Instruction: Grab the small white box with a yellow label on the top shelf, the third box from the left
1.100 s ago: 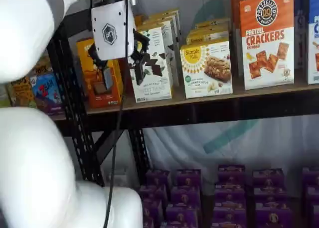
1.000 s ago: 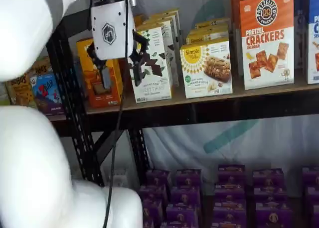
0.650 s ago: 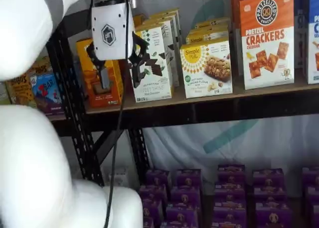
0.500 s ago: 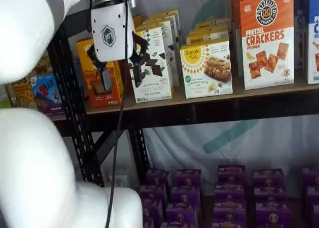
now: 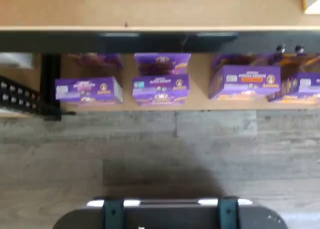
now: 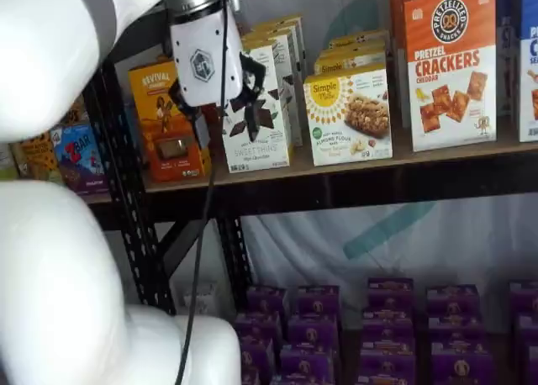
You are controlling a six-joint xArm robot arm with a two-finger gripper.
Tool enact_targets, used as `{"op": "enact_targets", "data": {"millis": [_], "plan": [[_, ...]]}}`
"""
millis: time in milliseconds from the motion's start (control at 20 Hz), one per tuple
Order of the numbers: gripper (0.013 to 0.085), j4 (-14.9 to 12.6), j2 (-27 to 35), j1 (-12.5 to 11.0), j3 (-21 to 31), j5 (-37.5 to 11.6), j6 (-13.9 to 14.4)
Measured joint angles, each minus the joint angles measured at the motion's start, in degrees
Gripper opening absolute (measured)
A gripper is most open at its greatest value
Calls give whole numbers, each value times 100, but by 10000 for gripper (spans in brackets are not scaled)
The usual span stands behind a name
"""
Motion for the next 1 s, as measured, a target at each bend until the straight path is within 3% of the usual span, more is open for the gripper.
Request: {"op": "enact_targets", "data": {"millis": [550,1000], "plan": [[850,48,823,-1284,-259,-1159,-1236],[850,200,1462,-1824,-737,-1474,-1763]]}}
